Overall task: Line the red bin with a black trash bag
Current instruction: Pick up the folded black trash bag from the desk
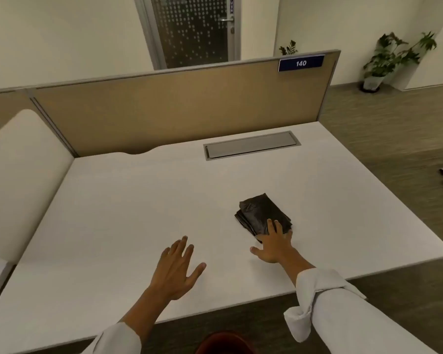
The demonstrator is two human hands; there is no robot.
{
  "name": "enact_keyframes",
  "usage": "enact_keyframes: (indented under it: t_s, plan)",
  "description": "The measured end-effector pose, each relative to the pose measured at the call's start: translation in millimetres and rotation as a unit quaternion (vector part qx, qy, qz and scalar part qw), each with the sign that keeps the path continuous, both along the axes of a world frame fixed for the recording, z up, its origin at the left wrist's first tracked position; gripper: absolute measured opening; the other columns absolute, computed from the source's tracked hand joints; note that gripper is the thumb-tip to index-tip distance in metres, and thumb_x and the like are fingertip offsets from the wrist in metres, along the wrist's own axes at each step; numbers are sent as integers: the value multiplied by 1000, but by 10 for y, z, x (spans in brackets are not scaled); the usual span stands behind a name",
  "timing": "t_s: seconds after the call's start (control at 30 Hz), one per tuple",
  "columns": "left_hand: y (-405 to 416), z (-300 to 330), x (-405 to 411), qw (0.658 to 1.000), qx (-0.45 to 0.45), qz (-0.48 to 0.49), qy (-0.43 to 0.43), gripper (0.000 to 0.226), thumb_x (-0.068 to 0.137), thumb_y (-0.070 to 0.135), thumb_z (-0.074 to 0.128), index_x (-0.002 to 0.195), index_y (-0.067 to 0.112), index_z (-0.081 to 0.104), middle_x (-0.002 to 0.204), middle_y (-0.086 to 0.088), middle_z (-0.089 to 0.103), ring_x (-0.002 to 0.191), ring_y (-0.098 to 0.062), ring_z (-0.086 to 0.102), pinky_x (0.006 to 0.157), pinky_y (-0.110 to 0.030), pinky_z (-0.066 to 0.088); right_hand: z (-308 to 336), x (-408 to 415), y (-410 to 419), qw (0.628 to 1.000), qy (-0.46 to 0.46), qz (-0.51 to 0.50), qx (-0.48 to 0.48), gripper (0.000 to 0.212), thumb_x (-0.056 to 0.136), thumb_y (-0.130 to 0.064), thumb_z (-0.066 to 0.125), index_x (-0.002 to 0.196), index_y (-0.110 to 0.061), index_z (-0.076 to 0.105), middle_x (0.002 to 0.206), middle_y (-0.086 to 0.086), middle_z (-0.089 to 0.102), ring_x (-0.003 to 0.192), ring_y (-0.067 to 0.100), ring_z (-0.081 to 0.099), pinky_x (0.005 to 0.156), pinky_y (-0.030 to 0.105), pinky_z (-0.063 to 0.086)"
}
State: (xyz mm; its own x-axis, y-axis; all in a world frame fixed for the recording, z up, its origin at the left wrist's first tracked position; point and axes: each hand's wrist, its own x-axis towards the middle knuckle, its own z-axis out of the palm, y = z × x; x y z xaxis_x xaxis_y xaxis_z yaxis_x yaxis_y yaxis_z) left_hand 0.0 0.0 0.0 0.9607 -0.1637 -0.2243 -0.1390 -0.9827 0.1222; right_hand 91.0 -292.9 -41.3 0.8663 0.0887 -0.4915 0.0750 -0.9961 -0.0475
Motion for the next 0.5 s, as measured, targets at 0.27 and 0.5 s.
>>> enact_keyframes:
  t_s: [0.27,0.5]
  plan:
    - [-310,-79,114,998,-58,-5,-22,64,98,57,31,148,18,37,164,-6,22,148,-24,26,117,-39,29,-192,-26,7,1000,-20,21,-10,69,101,-48,45,155,-9,27,167,10,18,154,27,16,120,60,18]
    - [-624,10,30,958,-276,48,-61,71,88,45,64,147,19,36,156,-2,37,143,-18,32,113,-29,31,94,-629,196,866,-324,-100,369,31,90,1,67,120,-4,70,118,12,73,103,20,70,93,29,55]
